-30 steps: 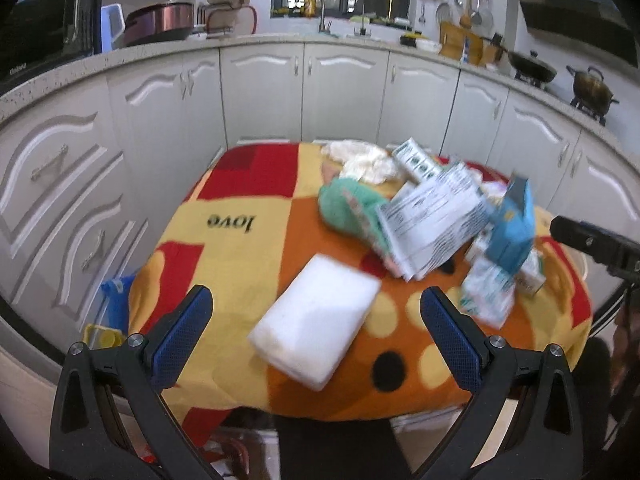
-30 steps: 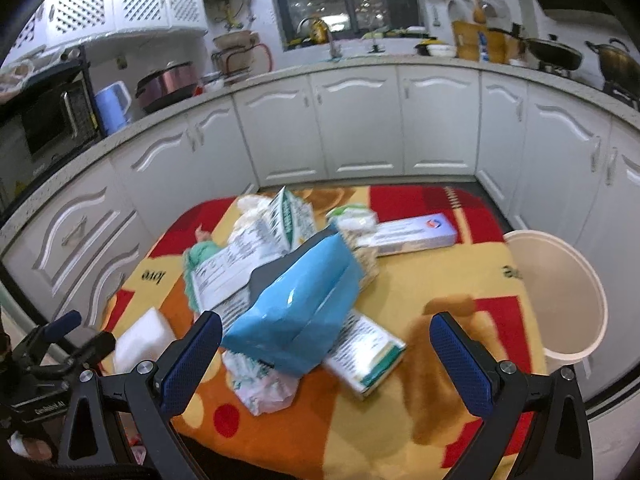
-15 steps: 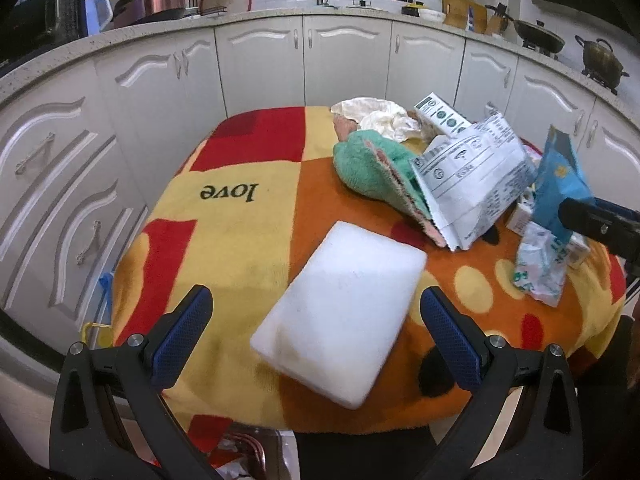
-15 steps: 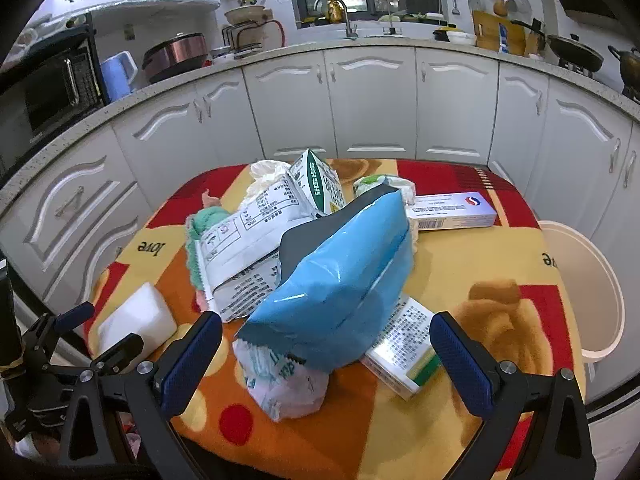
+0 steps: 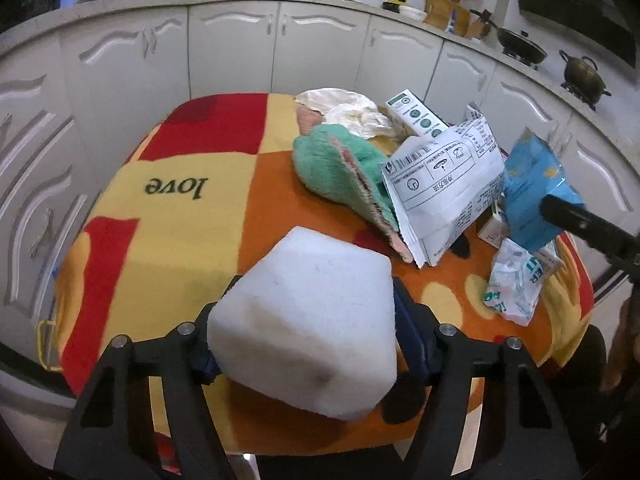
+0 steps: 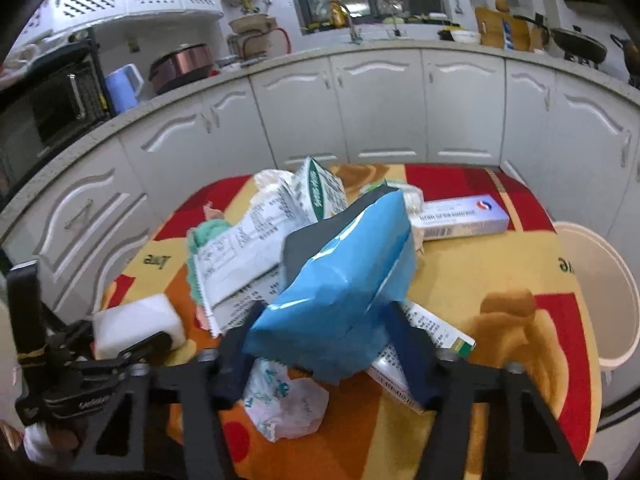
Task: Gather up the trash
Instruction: 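Grasp the white foam block with the left tool while the right tool grasps the blue bag, then carry the foam block and blue bag to the beige bin and release both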
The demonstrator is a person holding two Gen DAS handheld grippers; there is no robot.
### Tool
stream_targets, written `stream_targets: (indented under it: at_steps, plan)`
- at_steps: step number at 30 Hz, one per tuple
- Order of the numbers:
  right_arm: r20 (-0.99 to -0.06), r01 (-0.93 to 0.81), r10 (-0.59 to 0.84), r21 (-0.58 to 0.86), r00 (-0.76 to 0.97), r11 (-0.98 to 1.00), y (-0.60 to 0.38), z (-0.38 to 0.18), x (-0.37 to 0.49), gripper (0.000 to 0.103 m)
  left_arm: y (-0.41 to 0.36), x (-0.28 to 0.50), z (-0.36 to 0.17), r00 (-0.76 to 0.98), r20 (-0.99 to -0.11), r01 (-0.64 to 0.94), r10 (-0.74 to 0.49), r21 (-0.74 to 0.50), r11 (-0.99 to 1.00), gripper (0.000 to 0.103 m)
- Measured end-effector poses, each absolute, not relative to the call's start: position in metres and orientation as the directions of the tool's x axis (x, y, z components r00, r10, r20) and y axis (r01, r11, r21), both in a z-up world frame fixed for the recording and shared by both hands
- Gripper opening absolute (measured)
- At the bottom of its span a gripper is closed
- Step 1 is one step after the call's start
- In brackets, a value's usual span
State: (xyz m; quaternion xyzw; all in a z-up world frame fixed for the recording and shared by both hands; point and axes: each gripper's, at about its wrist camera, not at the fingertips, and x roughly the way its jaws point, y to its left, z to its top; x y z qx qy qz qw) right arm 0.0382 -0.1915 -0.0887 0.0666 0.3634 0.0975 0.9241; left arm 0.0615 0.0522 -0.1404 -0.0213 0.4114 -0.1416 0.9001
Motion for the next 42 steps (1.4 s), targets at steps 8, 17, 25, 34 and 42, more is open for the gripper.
stream_targets:
  at_steps: [8, 17, 25, 34, 42]
  plan:
    - [-0.628, -0.143, 0.272, 0.249, 0.729, 0.958, -0.211, -0.072, 0.026, 0.027, 0.052, 0.055, -0.124, 0.618, -0.733, 0.226, -0.285, -0.181, 0.957, 0.063]
    - [-0.577, -0.143, 0.29, 0.286, 0.763, 0.947, -0.232, -0.053, 0.012, 0.022, 0.035, 0.04, -0.084, 0.655, -0.682, 0.28, -0.327, -0.184, 0.942, 0.063]
    - [-0.53, -0.103, 0.239, 0.274, 0.813, 0.956, -0.259, -0.035, 0.0, 0.022, -0.005, 0.043, -0.054, 0.643, -0.647, 0.37, -0.41, -0.205, 0.906, 0.063]
    - [-0.52, 0.051, 0.102, 0.272, 0.848, 0.961, -0.328, -0.032, -0.007, 0.022, -0.09, 0.059, -0.034, 0.567, -0.645, 0.51, -0.512, -0.213, 0.833, 0.063]
    - [-0.568, 0.2, -0.021, 0.255, 0.823, 0.946, -0.396, -0.053, -0.006, 0.022, -0.186, 0.088, -0.033, 0.443, -0.694, 0.599, -0.567, -0.242, 0.764, 0.063]
